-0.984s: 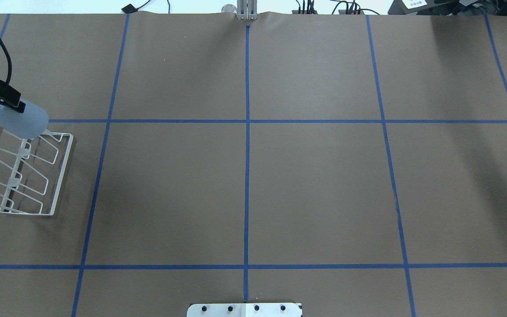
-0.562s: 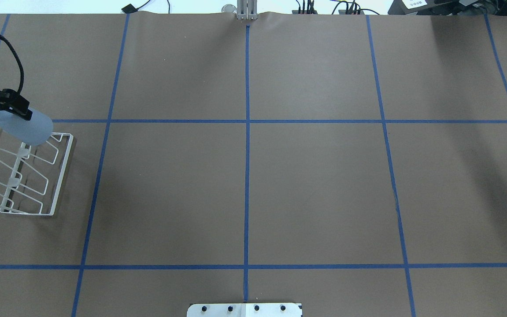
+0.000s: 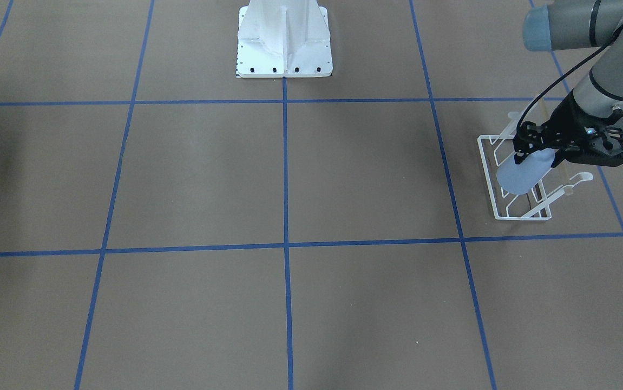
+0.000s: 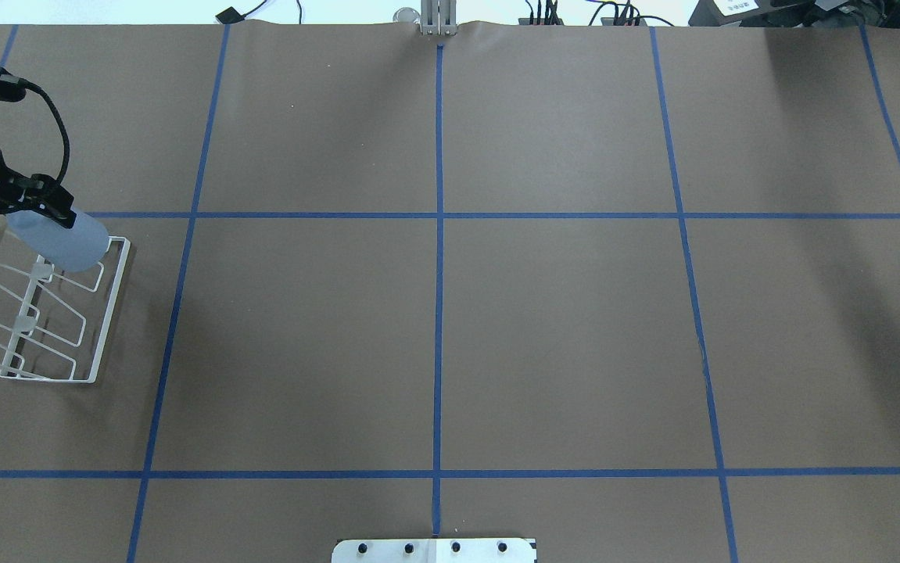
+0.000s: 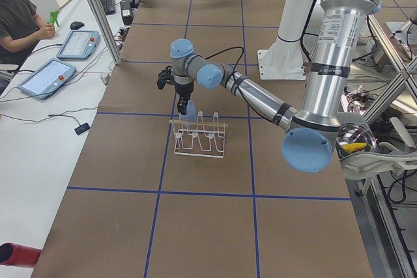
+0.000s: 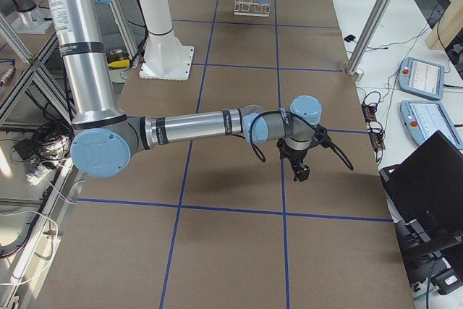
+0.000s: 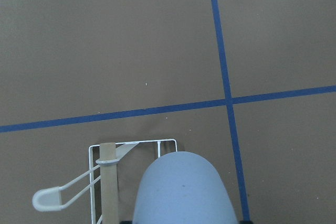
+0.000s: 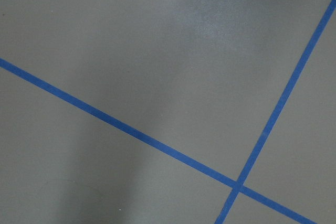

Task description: Hang cup on cup holder

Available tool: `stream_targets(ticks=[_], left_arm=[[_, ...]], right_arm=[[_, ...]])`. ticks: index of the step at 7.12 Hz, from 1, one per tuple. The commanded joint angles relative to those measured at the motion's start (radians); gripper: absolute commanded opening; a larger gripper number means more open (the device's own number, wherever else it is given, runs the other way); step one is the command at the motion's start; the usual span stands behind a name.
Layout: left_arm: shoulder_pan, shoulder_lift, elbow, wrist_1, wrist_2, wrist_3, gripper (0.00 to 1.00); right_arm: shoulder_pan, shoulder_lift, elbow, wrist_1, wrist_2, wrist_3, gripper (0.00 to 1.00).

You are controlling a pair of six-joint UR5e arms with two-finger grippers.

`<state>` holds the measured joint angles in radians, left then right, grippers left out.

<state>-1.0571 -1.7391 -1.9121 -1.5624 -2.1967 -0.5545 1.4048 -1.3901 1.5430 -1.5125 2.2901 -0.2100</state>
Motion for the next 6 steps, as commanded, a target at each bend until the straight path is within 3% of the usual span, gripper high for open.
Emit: stream_targets(ticks=[1, 2, 4, 5, 6], left_arm=[[0.009, -0.010, 0.031, -0.004, -0.002, 0.001, 0.00], [0.012, -0.011, 0.033, -0.004, -0.002, 0.001, 0.00], [0.023, -0.013, 0.042, -0.007, 0.000, 0.002, 0.80], [0.023, -0.016, 0.041, -0.007, 0.000, 0.002, 0.98], [0.023, -0.022, 0.035, -0.007, -0.002, 0.001, 0.99]], right_arm=[[-0.001, 0.002, 0.000, 0.000, 0.000, 0.001, 1.00], [-0.001, 0.000, 0.002, 0.000, 0.000, 0.001, 1.00], [-0.001, -0.001, 0.012, -0.003, 0.000, 0.003, 1.00], [-0.001, 0.002, 0.016, -0.015, 0.000, 0.003, 1.00], [-0.001, 0.002, 0.020, -0.017, 0.000, 0.003, 1.00]])
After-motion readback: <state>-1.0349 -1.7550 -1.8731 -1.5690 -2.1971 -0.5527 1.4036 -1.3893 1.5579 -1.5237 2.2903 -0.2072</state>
